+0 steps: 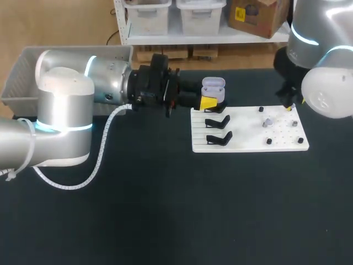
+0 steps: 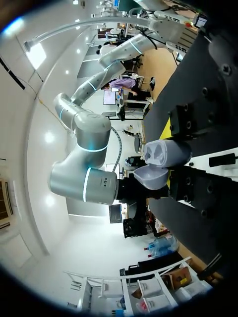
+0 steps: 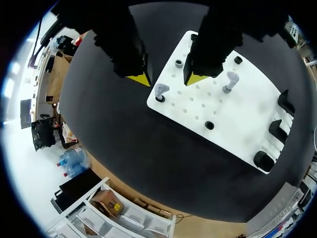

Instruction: Pick up each earbud case from the left stands, insert the matching earbuds, close the lid, and place the case in the box.

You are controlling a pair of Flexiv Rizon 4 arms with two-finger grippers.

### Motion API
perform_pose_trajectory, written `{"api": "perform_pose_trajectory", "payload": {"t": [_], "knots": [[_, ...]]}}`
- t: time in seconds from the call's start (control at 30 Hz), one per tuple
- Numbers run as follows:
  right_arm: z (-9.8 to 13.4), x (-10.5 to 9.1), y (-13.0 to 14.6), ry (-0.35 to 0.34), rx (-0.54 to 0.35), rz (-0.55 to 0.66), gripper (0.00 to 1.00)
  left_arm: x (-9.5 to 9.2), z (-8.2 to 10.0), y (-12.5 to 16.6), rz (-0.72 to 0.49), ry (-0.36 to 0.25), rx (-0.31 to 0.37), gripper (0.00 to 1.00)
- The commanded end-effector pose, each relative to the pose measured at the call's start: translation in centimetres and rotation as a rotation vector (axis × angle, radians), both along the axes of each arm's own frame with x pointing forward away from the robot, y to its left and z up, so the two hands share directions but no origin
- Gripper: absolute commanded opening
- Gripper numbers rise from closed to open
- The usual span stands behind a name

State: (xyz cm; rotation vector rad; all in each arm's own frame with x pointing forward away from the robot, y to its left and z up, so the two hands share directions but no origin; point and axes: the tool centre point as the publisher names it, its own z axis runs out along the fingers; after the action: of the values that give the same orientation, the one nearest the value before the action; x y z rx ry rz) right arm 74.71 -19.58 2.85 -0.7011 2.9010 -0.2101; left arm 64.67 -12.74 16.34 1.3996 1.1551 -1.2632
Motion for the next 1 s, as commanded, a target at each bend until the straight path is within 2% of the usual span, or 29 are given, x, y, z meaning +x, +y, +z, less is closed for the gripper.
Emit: {"api": "perform_pose_trajectory", "payload": {"t": [0.03,0.3,1.0], "knots": [[-0.6,0.7,0.1,0.005,-0.005,-0.01,0.43,-0.1,-0.1,0.0,0.004,-0.002,-0.002,0.0],[-1.5,1.3,-0.2,0.019,-0.012,-0.042,0.47,-0.1,-0.1,0.0,0.004,-0.002,-0.002,0.0],[-2.3,2.1,-1.0,0.019,-0.003,-0.078,0.36,-0.1,-0.1,0.0,0.004,-0.002,-0.002,0.0]]}}
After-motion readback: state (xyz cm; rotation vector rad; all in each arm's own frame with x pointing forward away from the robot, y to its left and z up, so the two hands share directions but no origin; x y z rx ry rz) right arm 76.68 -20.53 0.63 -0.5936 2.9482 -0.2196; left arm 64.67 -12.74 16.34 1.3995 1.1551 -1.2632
